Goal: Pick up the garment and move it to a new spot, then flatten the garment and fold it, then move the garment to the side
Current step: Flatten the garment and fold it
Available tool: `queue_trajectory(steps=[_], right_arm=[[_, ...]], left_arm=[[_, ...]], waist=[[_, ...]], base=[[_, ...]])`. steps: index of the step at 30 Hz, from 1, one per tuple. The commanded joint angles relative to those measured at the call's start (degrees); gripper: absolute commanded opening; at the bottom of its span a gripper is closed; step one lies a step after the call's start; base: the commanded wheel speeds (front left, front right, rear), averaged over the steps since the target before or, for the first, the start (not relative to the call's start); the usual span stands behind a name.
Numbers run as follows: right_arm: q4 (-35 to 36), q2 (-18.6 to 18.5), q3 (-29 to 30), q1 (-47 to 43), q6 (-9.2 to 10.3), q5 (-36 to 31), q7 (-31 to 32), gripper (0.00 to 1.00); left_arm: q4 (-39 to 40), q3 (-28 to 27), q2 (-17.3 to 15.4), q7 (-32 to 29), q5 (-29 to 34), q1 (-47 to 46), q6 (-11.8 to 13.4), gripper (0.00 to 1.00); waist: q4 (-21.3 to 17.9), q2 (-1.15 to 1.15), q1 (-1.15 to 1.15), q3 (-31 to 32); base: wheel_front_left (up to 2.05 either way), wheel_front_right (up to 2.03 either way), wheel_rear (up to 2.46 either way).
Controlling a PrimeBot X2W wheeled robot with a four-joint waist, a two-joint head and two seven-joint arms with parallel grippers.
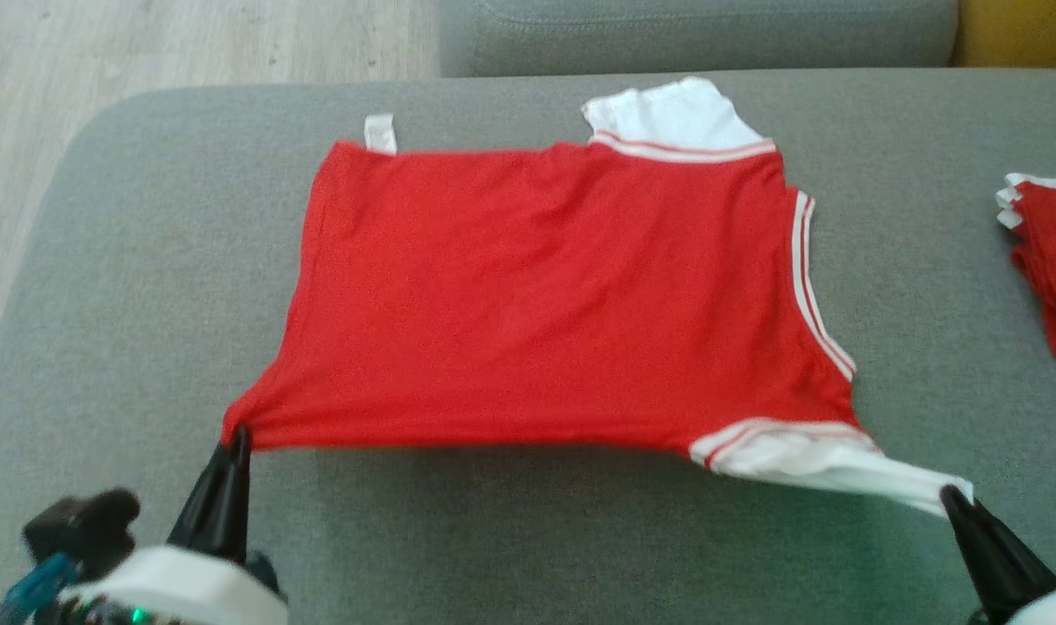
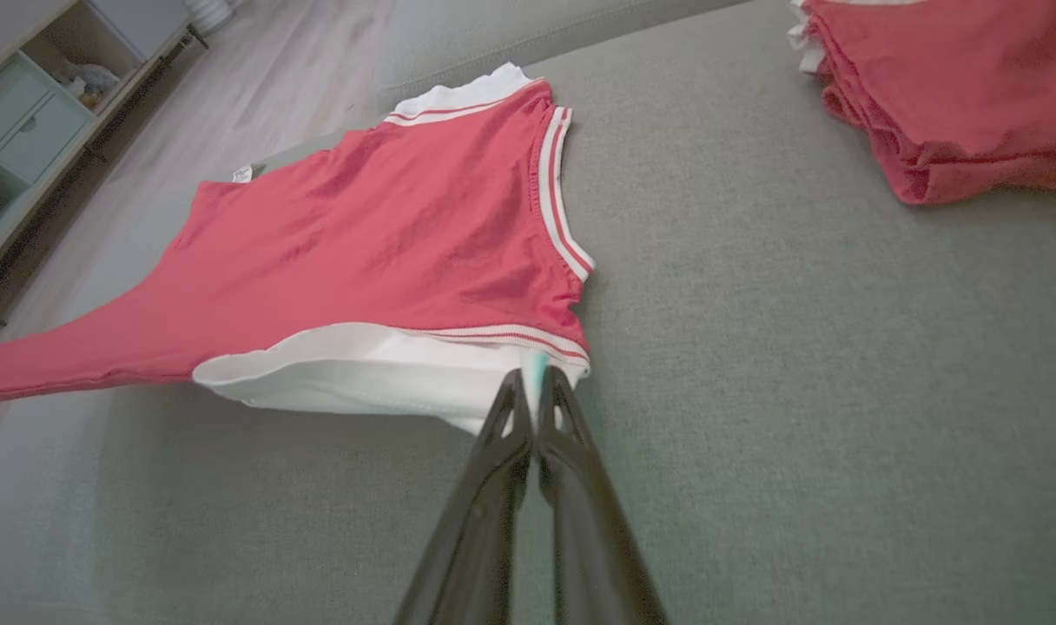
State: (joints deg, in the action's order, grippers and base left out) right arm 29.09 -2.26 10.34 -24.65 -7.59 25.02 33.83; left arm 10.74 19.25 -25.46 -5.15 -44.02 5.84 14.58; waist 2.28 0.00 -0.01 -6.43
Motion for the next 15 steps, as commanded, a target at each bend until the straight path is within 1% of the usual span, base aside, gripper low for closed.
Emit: queue_trajectory(steps=[1, 3, 4, 5, 7, 9, 11, 15], right_arm=[[3.27, -0.65, 0.01, 0.35, 0.1, 0.88, 1.04, 0.0], [4.46, -0.64, 0.75, -0.59, 0.1, 1.75, 2.68, 0.0], [4.78, -0.64, 0.9, -0.67, 0.1, 1.99, 3.34, 0.0], [4.86, -0.64, 0.89, -0.59, 0.1, 2.01, 4.1, 0.0], [4.63, -0.63, 0.7, 0.16, 0.1, 1.81, 5.35, 0.0], [3.76, -0.63, 0.11, 1.72, 0.1, 1.6, 6.39, 0.0], [2.33, -0.63, -0.75, 4.39, 0.1, 0.84, 7.32, 0.0], [-1.16, -0.64, -3.2, 12.41, 0.1, -4.57, 8.89, 0.0]], left_arm=[[5.78, -3.42, -2.61, -1.53, 0.59, -0.76, 1.96, 0.0], [11.6, -3.33, -4.07, -4.69, 0.52, 2.27, 4.35, 0.0], [13.47, -3.2, -4.57, -5.98, 0.35, 3.13, 5.05, 0.0], [14.59, -3.0, -5.0, -7.23, 0.09, 3.65, 5.53, 0.0], [15.33, -2.43, -5.58, -9.32, -0.53, 3.7, 5.71, 0.0], [14.26, -1.77, -5.94, -11.7, -1.87, 3.02, 5.26, 0.0], [12.29, -1.38, -6.17, -13.84, -3.49, 1.43, 4.25, 0.0], [5.92, -1.18, -6.55, -18.78, -8.21, -3.34, 0.96, 0.0]], waist=[[-0.09, 0.0, 0.01, 0.29], [-0.05, 0.0, 0.01, 0.57], [-0.02, 0.0, 0.01, 0.6], [0.0, 0.0, 0.01, 0.62], [0.06, 0.0, 0.01, 0.59], [0.05, 0.0, 0.01, 0.25], [0.04, 0.0, 0.01, -0.57], [0.17, 0.0, 0.01, -3.01]], base=[[0.0, 0.0, 0.0], [0.0, 0.0, 0.0], [0.0, 0.0, 0.0], [0.0, 0.0, 0.0], [0.0, 0.0, 0.0], [0.0, 0.0, 0.0], [0.0, 0.0, 0.0], [0.0, 0.0, 0.0]])
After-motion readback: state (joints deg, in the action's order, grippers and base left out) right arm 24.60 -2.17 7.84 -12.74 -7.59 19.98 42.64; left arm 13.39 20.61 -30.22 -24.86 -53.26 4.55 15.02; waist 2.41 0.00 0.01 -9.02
